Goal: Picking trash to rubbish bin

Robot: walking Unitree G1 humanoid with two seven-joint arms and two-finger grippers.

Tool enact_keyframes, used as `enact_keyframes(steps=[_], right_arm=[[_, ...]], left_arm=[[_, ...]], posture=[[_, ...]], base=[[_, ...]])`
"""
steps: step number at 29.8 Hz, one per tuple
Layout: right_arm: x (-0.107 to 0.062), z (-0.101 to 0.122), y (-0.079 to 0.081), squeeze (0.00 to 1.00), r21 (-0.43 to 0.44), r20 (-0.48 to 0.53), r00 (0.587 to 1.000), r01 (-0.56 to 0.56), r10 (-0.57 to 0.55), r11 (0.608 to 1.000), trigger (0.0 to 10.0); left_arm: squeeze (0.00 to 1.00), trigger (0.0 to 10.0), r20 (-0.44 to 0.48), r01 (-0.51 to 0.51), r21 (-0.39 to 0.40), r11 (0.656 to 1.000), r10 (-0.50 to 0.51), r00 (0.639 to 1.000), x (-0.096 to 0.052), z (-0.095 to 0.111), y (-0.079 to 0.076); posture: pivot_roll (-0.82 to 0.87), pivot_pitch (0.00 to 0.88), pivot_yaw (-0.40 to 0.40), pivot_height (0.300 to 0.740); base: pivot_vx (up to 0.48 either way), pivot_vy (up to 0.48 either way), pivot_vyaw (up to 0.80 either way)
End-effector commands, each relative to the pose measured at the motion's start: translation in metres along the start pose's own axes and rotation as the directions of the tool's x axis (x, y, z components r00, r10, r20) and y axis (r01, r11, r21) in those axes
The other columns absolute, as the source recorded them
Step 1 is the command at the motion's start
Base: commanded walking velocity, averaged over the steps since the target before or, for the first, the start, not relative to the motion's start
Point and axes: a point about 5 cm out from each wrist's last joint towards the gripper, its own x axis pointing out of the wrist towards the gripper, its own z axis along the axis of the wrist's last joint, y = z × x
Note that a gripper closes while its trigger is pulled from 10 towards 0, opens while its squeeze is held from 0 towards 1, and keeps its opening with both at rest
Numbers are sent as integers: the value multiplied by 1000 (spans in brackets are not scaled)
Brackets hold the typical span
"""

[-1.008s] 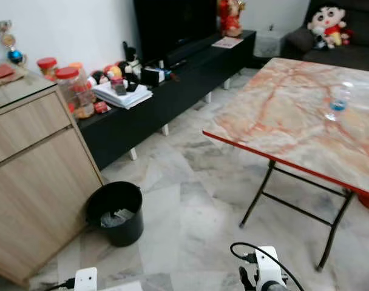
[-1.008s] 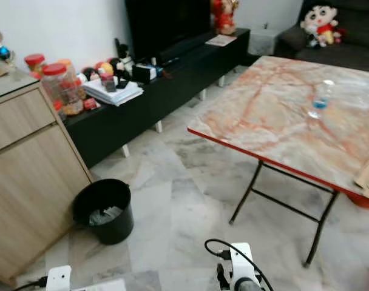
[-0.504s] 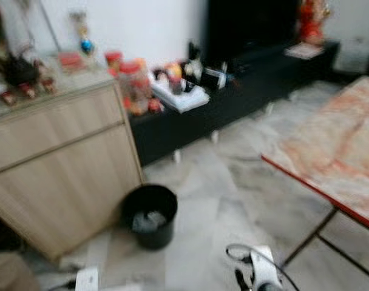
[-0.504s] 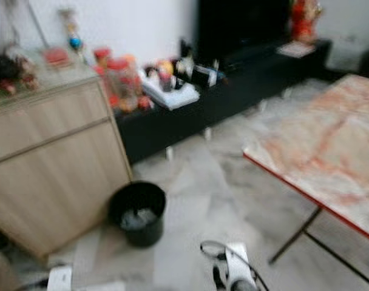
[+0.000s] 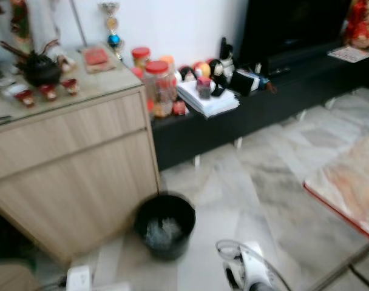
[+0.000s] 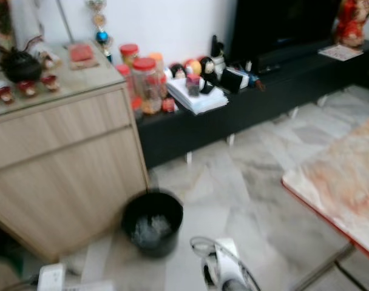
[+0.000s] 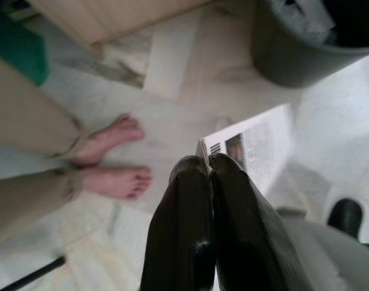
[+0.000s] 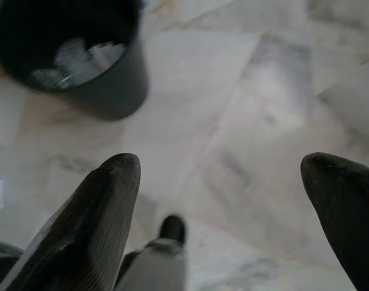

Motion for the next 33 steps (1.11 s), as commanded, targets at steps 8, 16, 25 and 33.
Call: enact_keyframes(steps=[8, 16, 25, 33], right_arm=[[2, 8, 11, 0, 28, 21, 999, -31, 31, 999, 10000], [3, 12, 14, 0, 7, 37, 998, -41, 41, 999, 10000], [7, 39, 24, 0, -34, 102, 986, -129, 132, 991, 10000], [8, 60, 35, 0, -98, 151, 963, -208, 221, 973, 10000]], left_arm=[[0, 10000, 40, -20, 32, 999, 19, 999, 1, 9, 8], [0, 10000, 123, -4, 50, 999, -3, 992, 4, 29, 3], [0, 10000, 223, 14, 58, 998, -26, 975, 5, 51, -3], [0, 10000, 266, 15, 85, 996, -37, 963, 5, 62, -2]], posture=[[62, 0, 17, 740], [64, 0, 17, 740], [61, 0, 19, 740], [61, 0, 19, 740]], base=[[413, 0, -252], [414, 0, -111], [193, 0, 0], [0, 0, 0]])
